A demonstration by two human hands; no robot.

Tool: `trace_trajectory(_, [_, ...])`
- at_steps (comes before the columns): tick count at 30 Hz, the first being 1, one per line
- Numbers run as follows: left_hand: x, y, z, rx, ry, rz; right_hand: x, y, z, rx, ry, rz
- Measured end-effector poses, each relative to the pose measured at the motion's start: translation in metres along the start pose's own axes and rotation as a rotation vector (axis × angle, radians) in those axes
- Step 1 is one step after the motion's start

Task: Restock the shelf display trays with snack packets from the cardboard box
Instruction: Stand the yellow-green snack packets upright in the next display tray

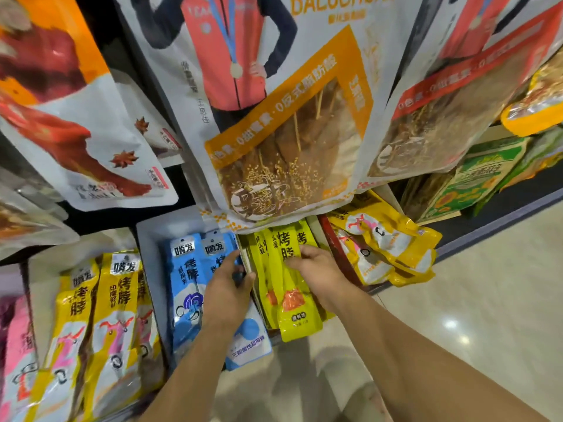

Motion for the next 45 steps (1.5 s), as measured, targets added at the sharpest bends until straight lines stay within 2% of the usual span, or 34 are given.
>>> trace_trajectory(3, [0.001,0.001,-0.003,-0.023,0.011,-0.007,0.024,-0.016,0.003,-0.196,0.055,-0.001])
trace_trajectory(9, [0.002,0.001,-0.001,0.055,-0.005,0.017,0.037,-0.036,0.014,-0.427,0.074,0.048])
trace_trajectory(14, [-0.002,0.003,0.003,0.054,-0.014,-0.001,0.031,-0.040,0.007,-0.585,0.109,-0.035])
trace_trajectory(17, [-0.003,0.004,0.004,0.055,0.019,-0.034,0.022,-0.039,0.001,-0.638,0.139,-0.051])
trace_trajectory(20, [-0.008,0.007,0.009,0.040,0.056,-0.075,0.005,-0.034,-0.008,-0.793,0.171,-0.061])
trace_trajectory(25, [-0.038,0.031,0.023,0.125,-0.002,-0.086,-0.038,-0.034,-0.031,-1.034,0.262,-0.082])
trace_trajectory(32, [-0.092,0.111,0.026,0.488,-0.094,0.033,-0.111,-0.073,-0.067,-1.368,0.444,-0.165])
trace_trajectory(37, [-0.143,0.194,0.002,0.652,-0.088,0.165,-0.170,-0.127,-0.082,-1.449,0.636,-0.270])
trace_trajectory(45, [-0.231,0.342,-0.048,0.826,0.142,0.318,-0.265,-0.251,-0.124,-1.441,0.863,-0.399])
Point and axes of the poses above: each hand's wrist, its own x-axis towards the middle knuckle, its own y-axis out of the back of the hand, z = x × y, the point moved 5 cm from there along x, towards the middle knuckle, and after that the axes turned 8 degrees about y, right-handed, at the moved point
